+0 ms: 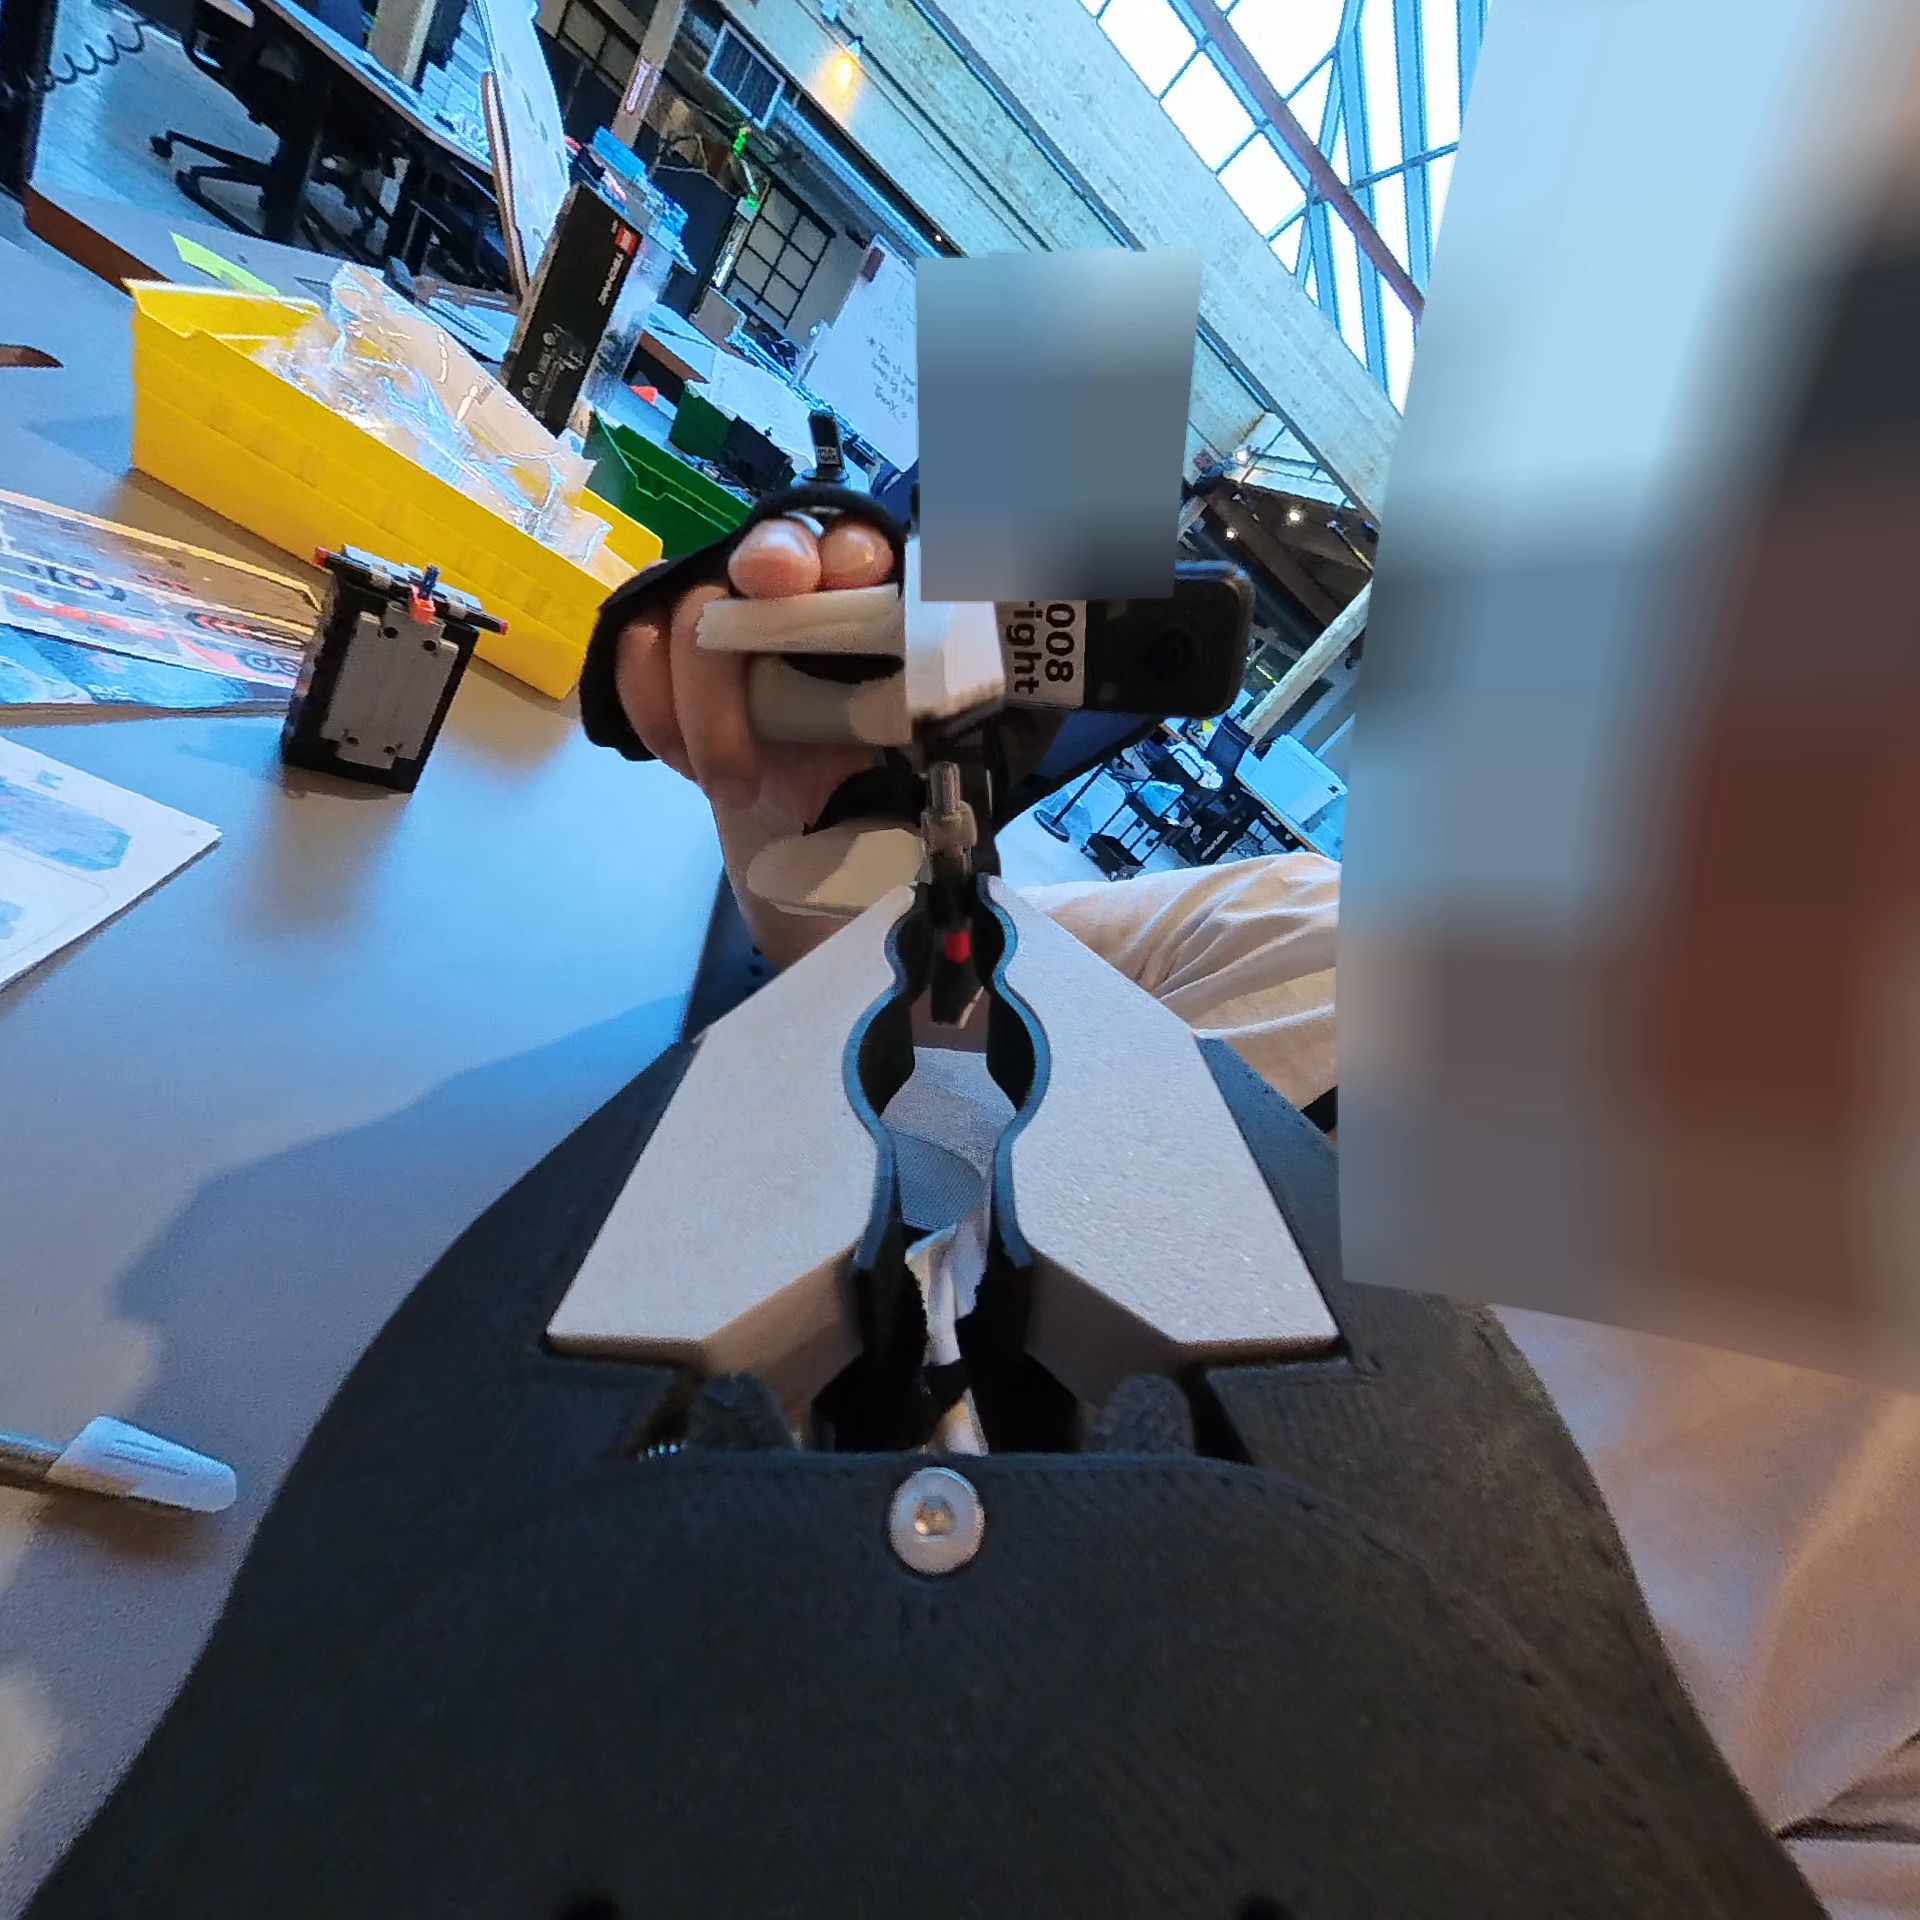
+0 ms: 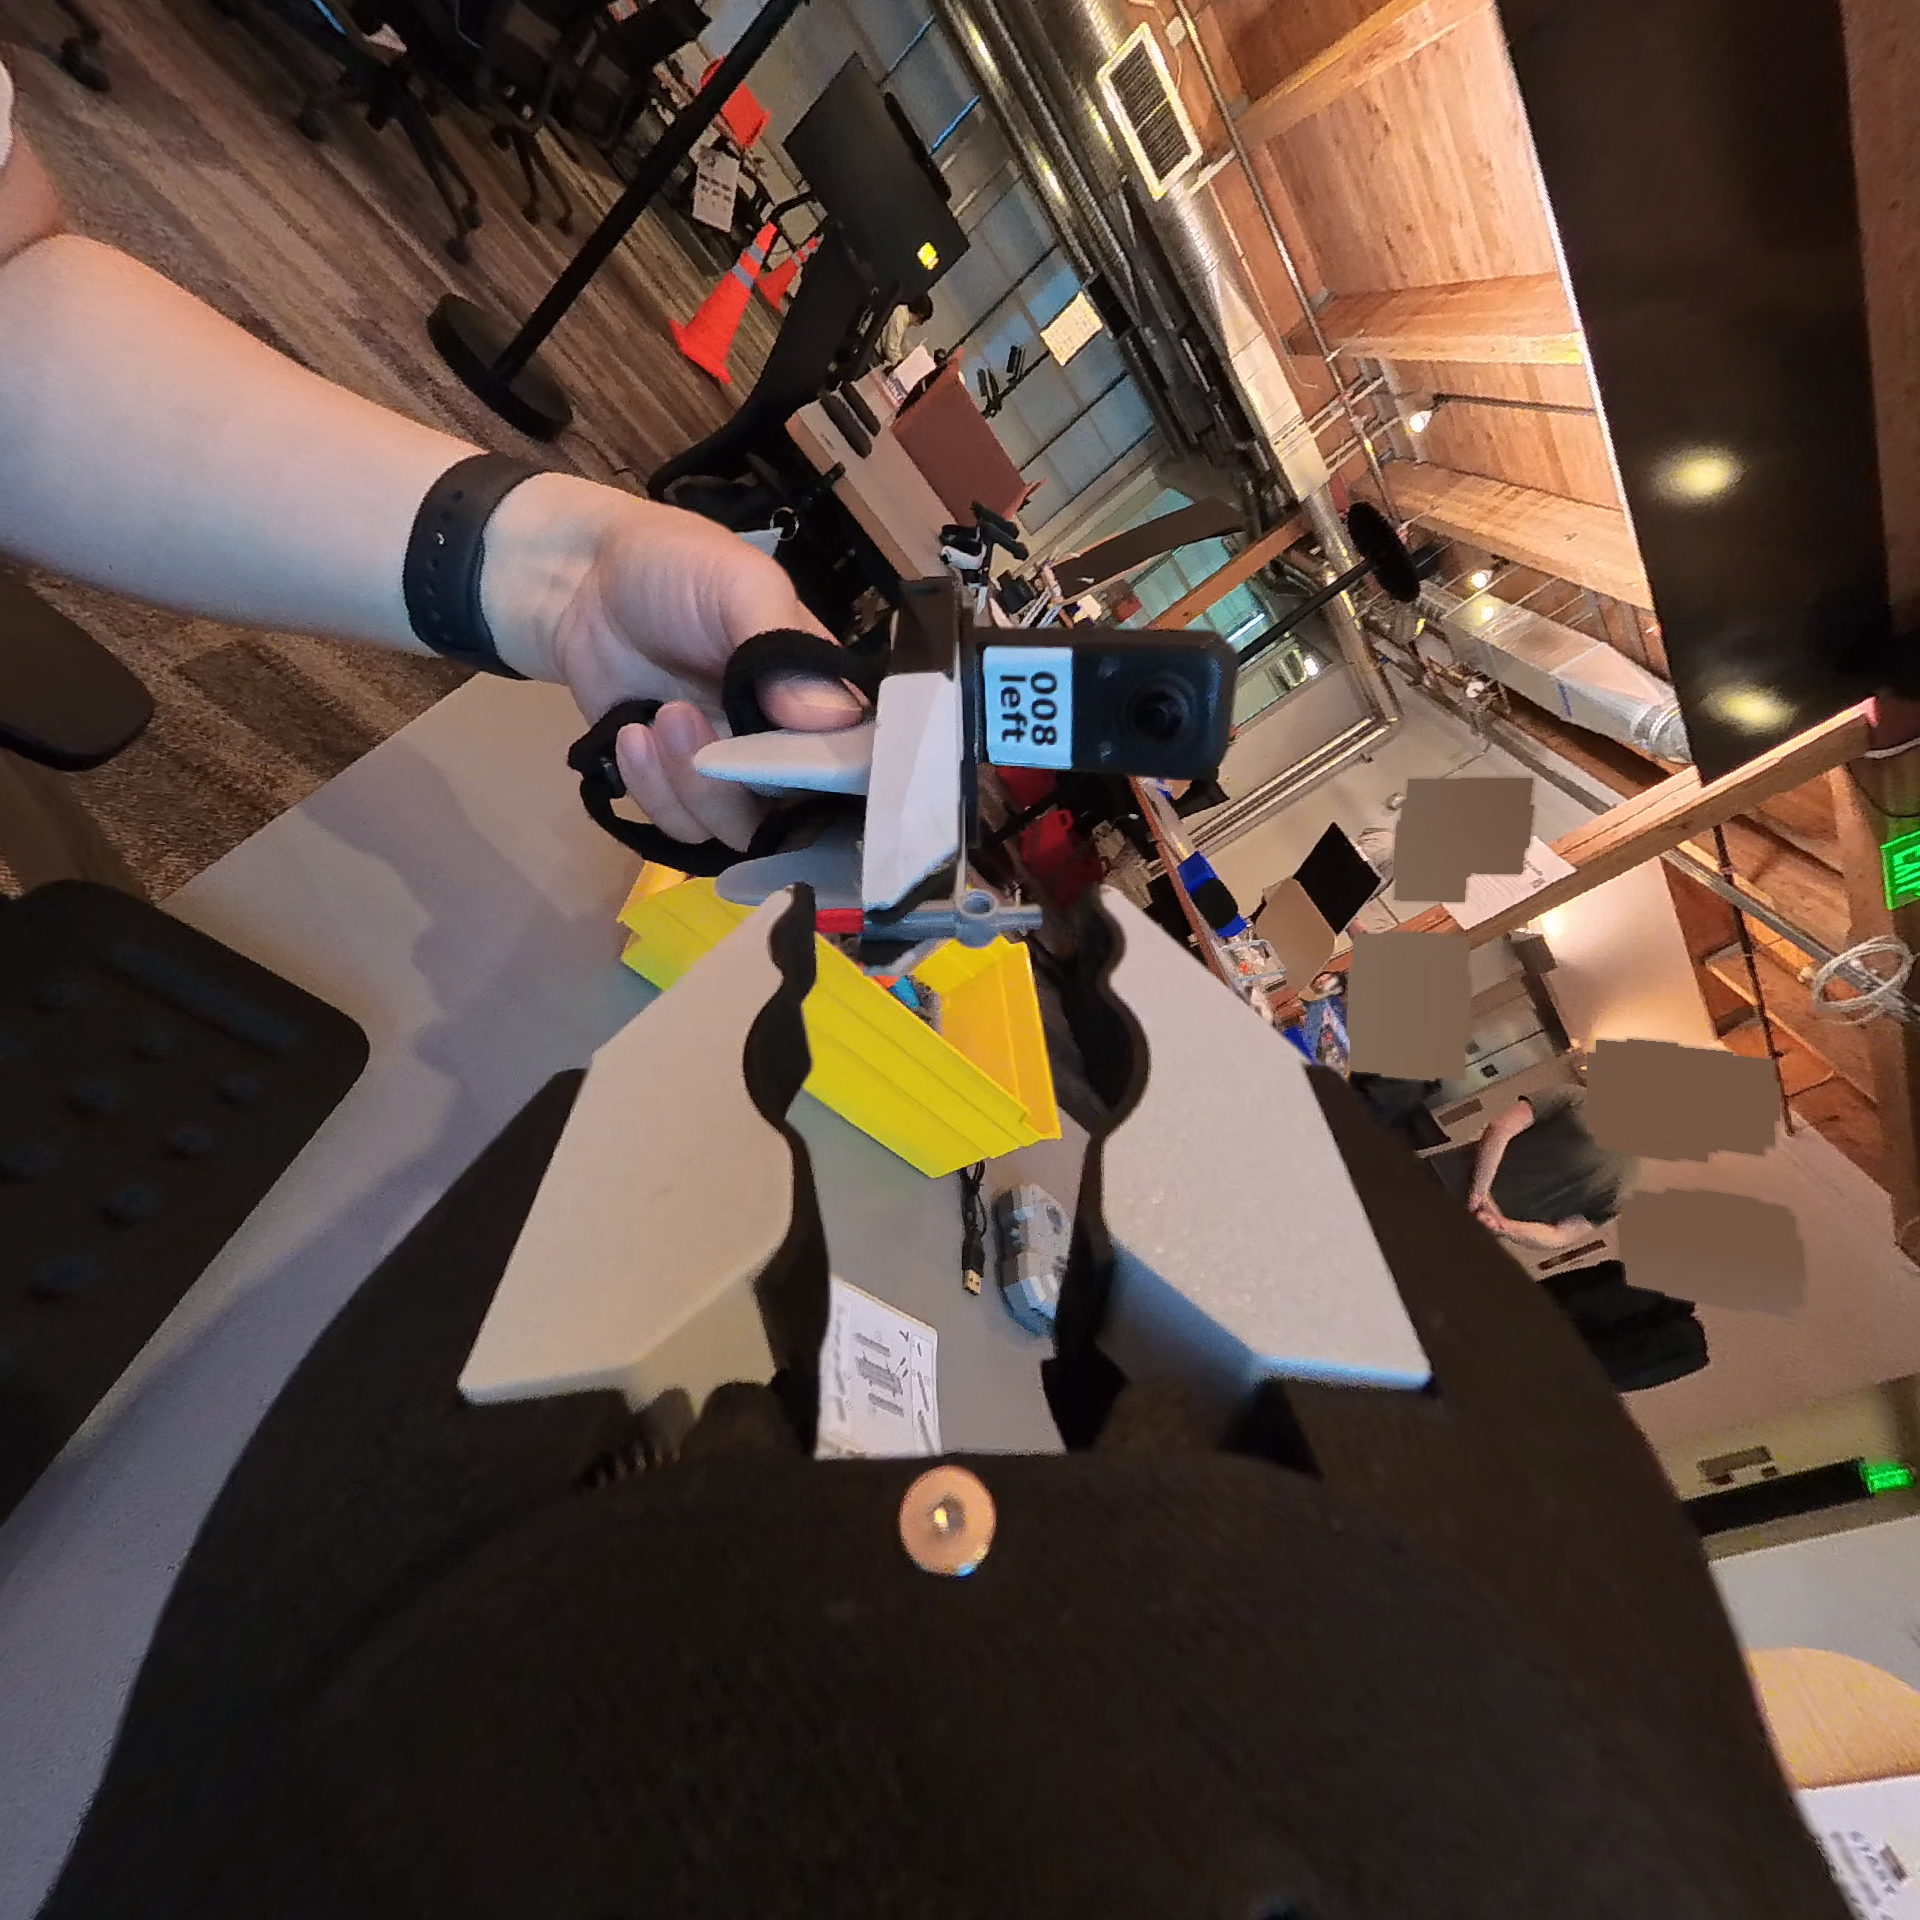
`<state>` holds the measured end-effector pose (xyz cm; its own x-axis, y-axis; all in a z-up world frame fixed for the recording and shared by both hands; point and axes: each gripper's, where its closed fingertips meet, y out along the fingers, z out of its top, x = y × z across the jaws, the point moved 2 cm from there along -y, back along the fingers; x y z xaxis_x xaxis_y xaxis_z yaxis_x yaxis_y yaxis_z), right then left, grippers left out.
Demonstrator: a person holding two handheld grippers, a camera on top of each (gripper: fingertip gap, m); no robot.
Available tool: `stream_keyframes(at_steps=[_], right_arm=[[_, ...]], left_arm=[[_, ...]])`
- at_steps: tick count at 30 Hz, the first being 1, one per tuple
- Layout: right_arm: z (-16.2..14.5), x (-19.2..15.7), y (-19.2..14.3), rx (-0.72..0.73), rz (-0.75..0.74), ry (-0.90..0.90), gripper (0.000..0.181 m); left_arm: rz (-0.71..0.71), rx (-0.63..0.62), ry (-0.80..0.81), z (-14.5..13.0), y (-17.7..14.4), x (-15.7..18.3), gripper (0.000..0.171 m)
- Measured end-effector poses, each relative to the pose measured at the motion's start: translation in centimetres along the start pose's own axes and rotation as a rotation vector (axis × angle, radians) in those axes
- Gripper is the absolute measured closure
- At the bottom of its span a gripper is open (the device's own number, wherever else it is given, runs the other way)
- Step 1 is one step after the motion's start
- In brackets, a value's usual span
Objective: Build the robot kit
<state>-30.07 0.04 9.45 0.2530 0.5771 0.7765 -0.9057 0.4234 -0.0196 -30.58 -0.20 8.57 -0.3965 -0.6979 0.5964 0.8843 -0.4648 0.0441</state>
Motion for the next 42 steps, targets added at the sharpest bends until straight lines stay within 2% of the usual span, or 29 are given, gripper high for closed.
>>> stream_keyframes(at_steps=[3,5,10,14,18,21,24,26,36,42], right_arm=[[-0.1,-0.1,0.0,-0.013,0.021,0.021,0.129],[0.1,-0.4,-0.1,-0.011,0.036,-0.004,0.139],[0.1,-0.3,-0.3,-0.017,0.013,-0.032,0.140],[0.6,0.0,-0.6,0.006,-0.007,-0.035,0.141],[0.4,0.1,-0.6,-0.004,-0.008,-0.030,0.140],[0.0,0.0,-0.2,-0.010,-0.008,-0.035,0.140],[-0.1,-0.2,0.0,-0.022,-0.005,-0.050,0.140],[-0.2,-0.2,0.0,-0.027,-0.008,-0.056,0.140],[-0.9,-0.3,0.2,-0.031,0.002,-0.027,0.139],[-0.5,-0.5,0.1,-0.022,-0.001,-0.048,0.140]], left_arm=[[0.008,-0.016,0.009,-0.1,0.2,-0.1,0.167],[-0.001,-0.024,0.005,-0.2,0.3,0.1,0.167],[-0.010,-0.013,-0.005,0.0,0.4,0.1,0.167],[-0.069,0.037,-0.038,0.5,0.1,0.6,0.159],[-0.008,0.098,0.021,0.8,-1.2,0.1,0.151],[-0.014,0.084,0.012,0.3,-0.6,0.3,0.151],[0.023,0.024,0.010,-0.6,0.2,0.0,0.159],[0.049,0.026,0.019,-0.6,0.4,-0.1,0.168],[0.139,0.023,0.013,-0.6,0.3,-0.7,0.168],[0.120,0.009,0.016,-0.7,0.5,-0.2,0.168]])
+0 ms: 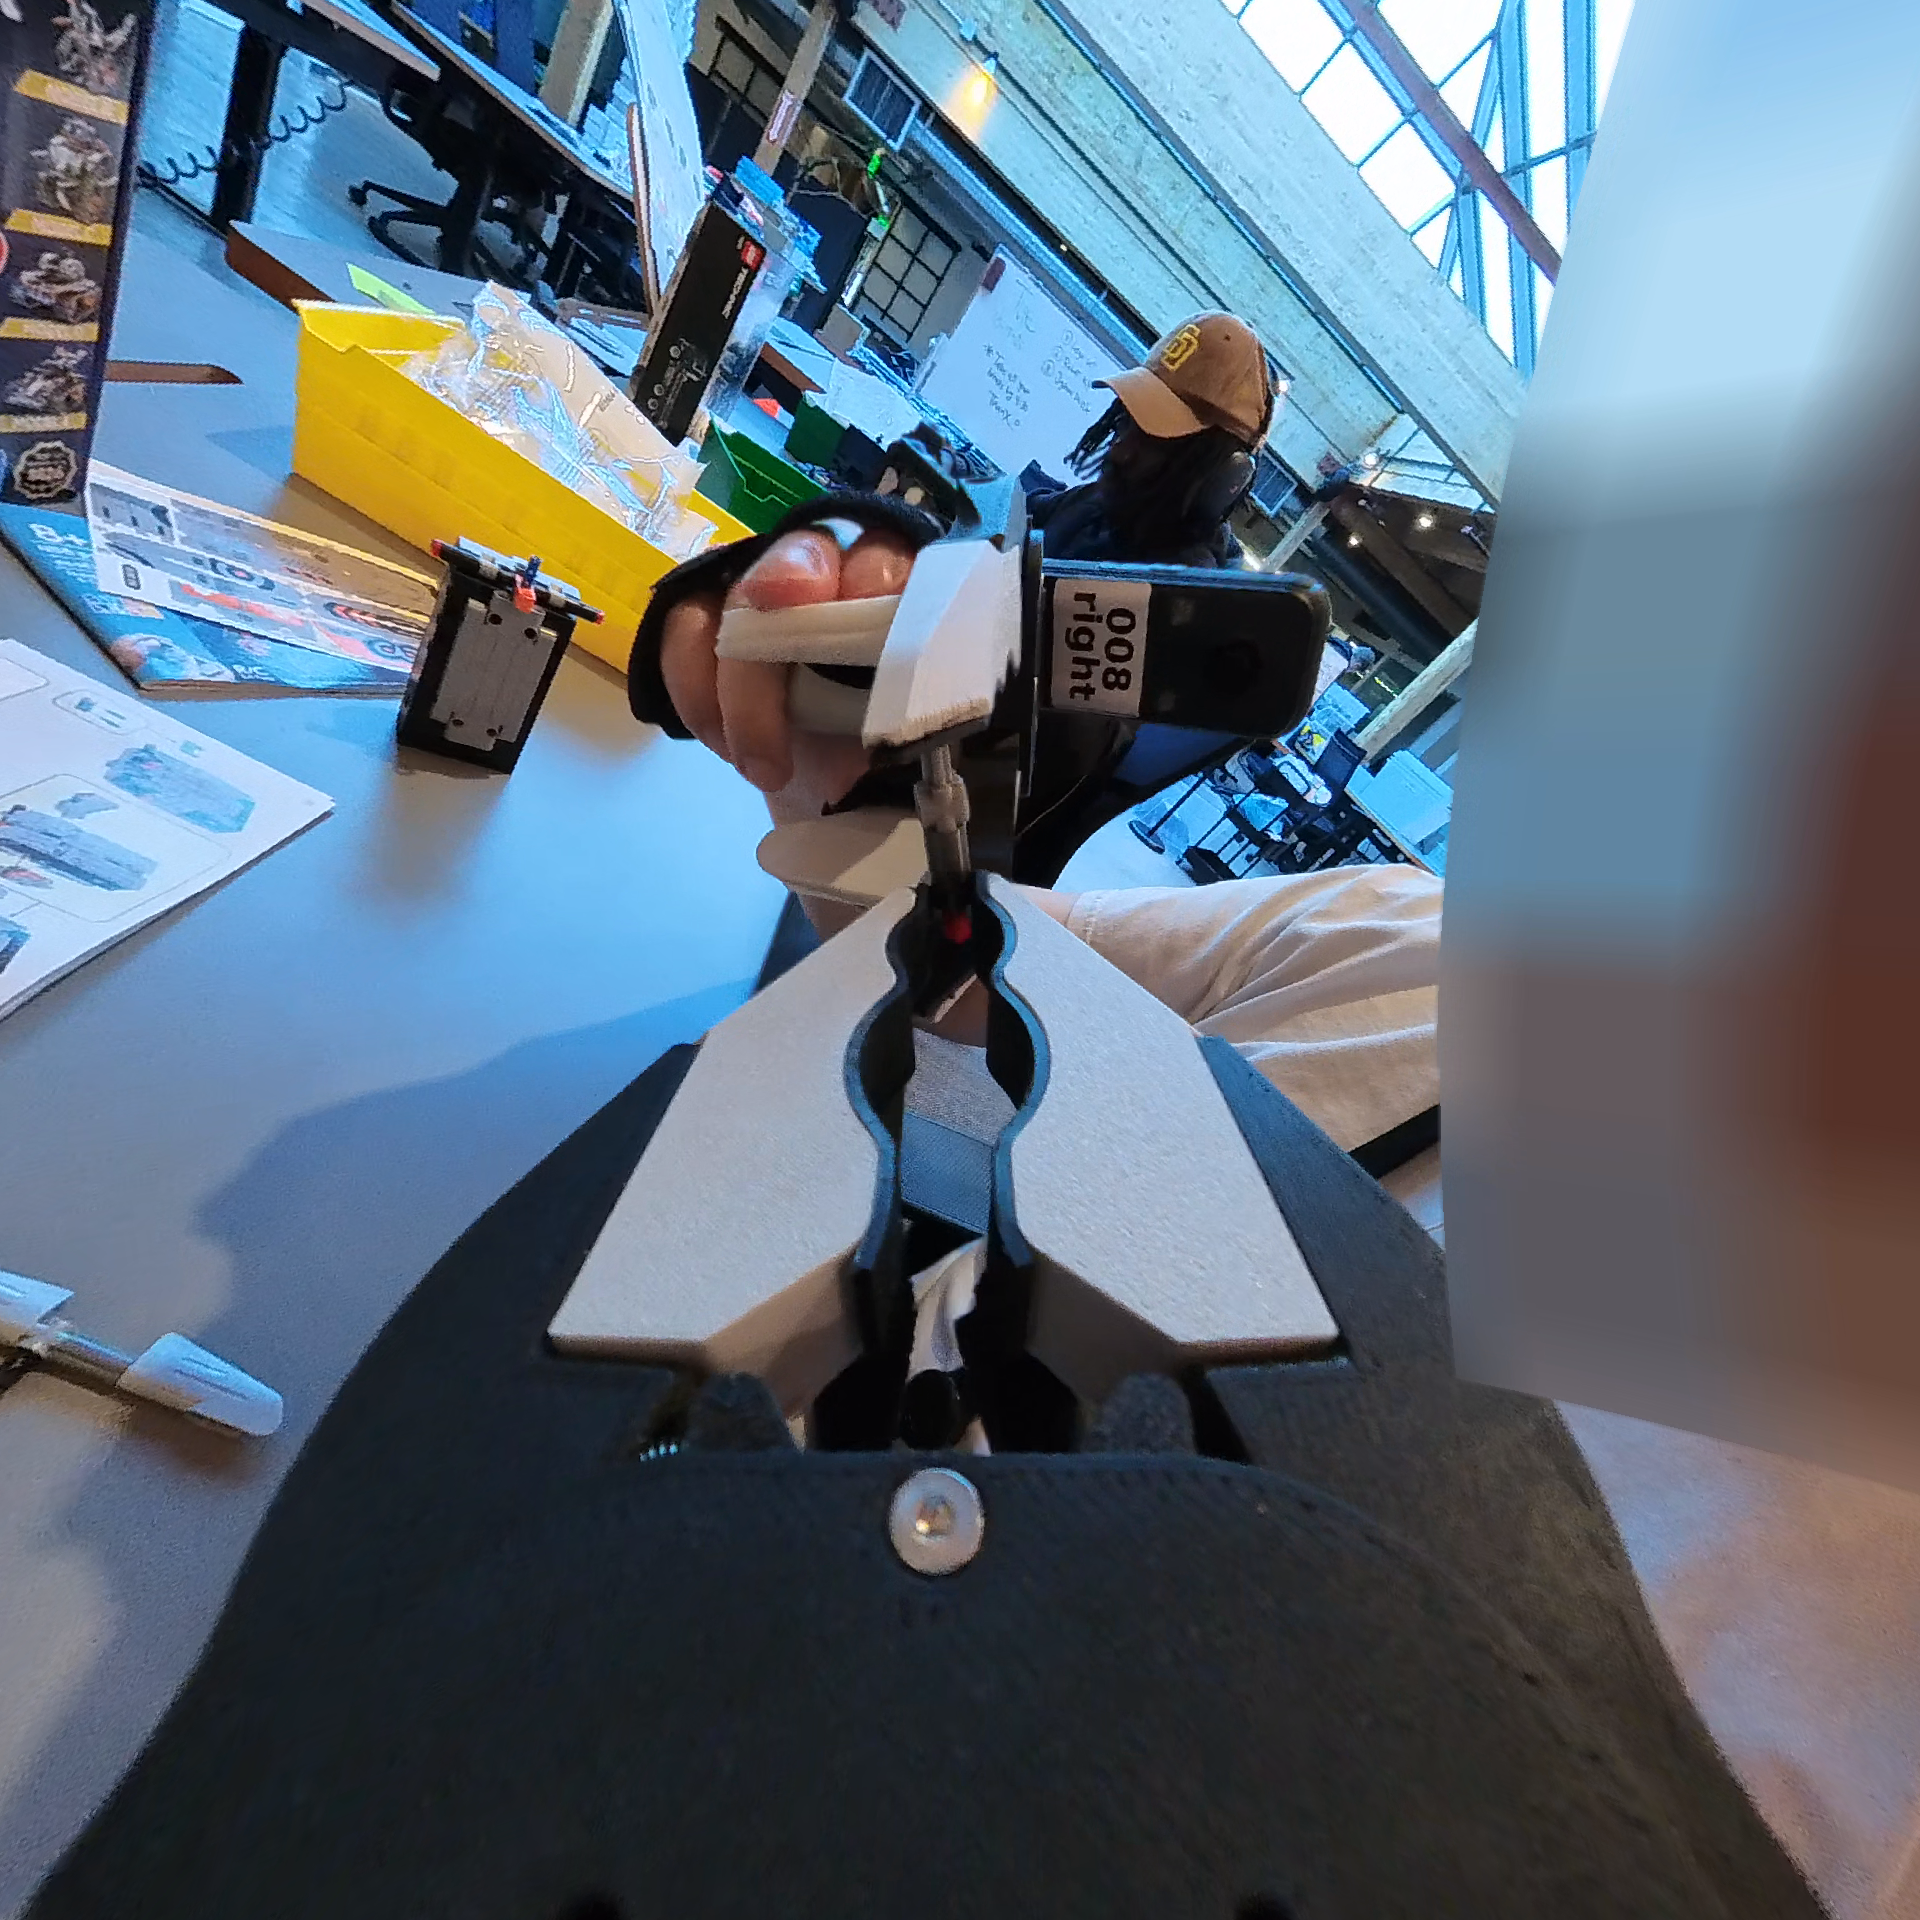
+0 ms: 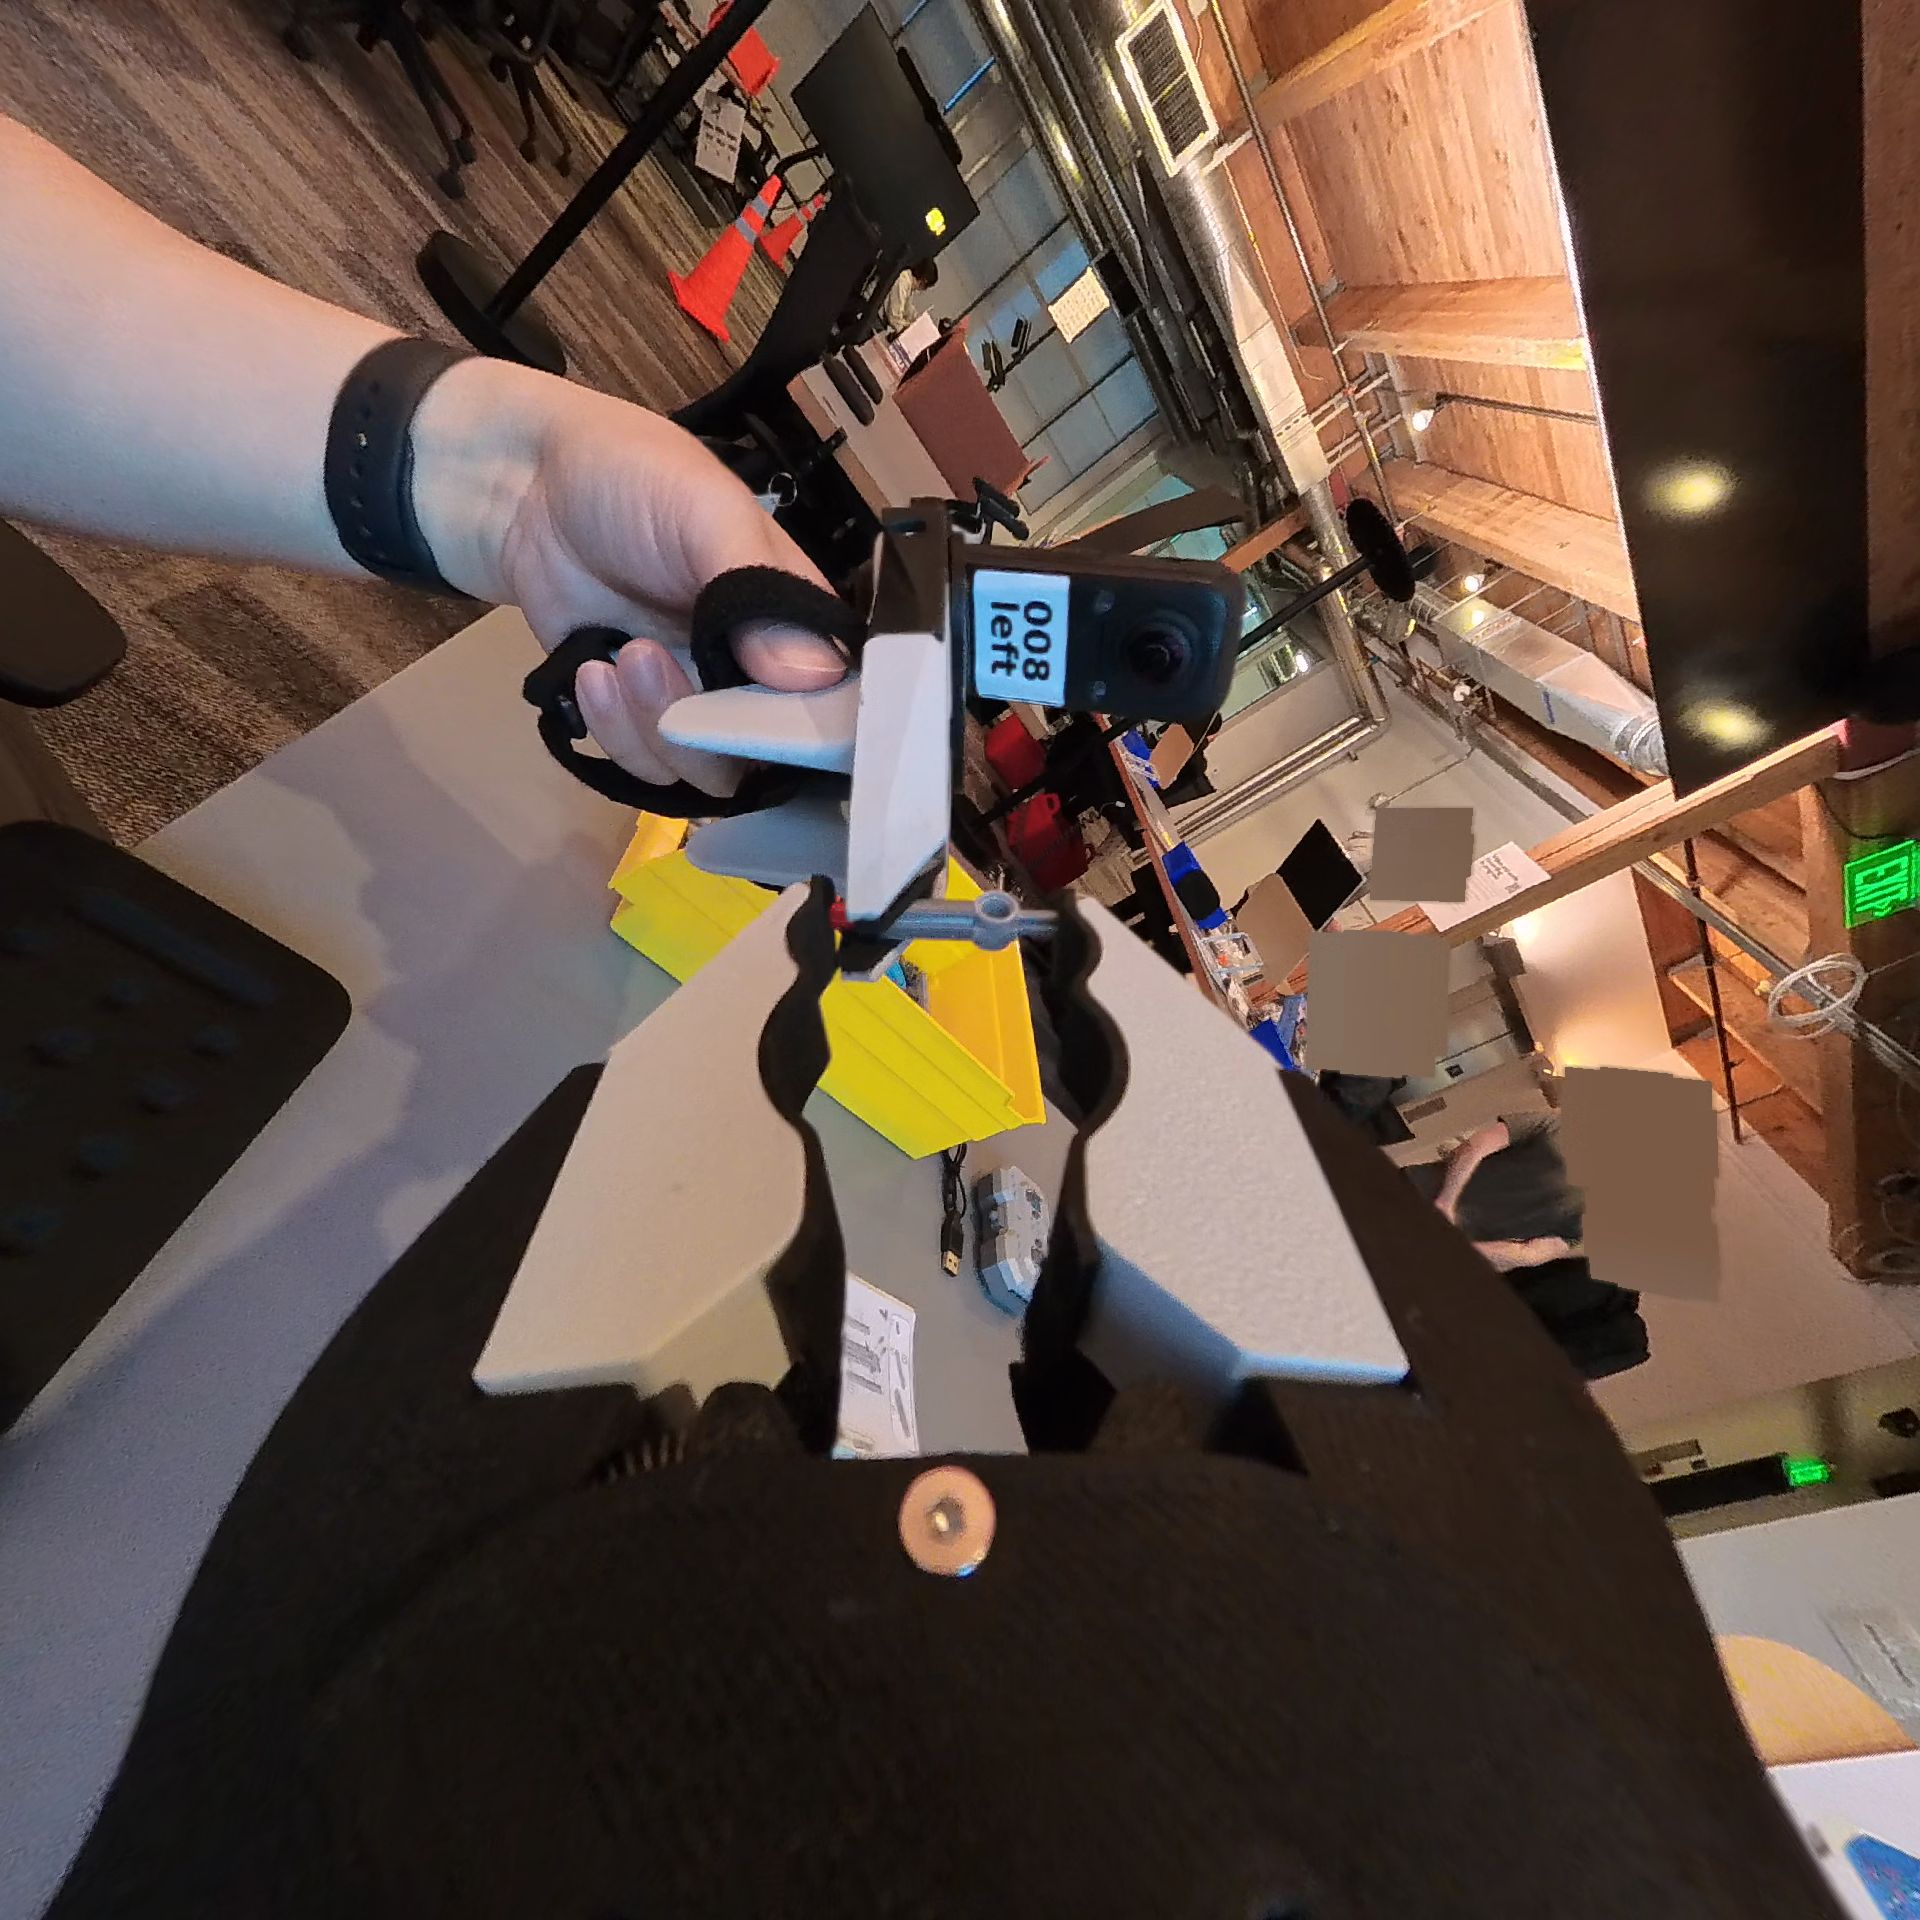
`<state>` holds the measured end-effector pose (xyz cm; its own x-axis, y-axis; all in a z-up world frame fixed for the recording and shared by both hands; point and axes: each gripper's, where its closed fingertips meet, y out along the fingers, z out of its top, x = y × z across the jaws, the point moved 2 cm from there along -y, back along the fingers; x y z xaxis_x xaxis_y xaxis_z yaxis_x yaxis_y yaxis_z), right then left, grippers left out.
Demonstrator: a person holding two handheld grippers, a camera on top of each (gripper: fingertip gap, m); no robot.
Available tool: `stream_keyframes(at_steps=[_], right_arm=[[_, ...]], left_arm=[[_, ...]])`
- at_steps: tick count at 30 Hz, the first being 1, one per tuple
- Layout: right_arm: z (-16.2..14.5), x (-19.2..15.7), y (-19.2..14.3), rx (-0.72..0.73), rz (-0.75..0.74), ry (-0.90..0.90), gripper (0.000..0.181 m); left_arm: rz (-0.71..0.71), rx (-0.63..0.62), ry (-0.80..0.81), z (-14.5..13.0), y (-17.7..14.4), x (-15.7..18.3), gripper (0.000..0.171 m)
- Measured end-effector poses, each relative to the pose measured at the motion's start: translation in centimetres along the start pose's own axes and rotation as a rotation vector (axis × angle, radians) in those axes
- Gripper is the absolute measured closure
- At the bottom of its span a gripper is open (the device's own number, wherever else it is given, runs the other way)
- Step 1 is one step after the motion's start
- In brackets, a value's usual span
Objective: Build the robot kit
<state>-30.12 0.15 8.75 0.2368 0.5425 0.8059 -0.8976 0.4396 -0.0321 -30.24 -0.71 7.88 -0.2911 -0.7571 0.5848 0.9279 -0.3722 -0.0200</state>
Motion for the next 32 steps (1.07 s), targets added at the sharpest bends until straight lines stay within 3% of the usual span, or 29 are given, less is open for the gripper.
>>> stream_keyframes(at_steps=[13,19,23,32], right_arm=[[-0.4,0.2,-0.1,-0.014,-0.027,-0.031,0.141],[-1.0,0.3,0.5,-0.003,-0.028,0.033,0.139],[-1.0,0.9,0.2,0.010,-0.046,0.085,0.114],[-0.9,0.6,0.0,0.042,-0.019,0.091,0.132]], left_arm=[[-0.008,0.073,-0.022,0.5,-0.2,-0.2,0.167],[0.063,0.087,-0.005,0.7,-0.7,-1.0,0.167],[0.113,0.093,0.012,0.8,-1.2,-1.5,0.167],[0.113,0.088,0.002,0.8,-1.6,-1.4,0.167]])
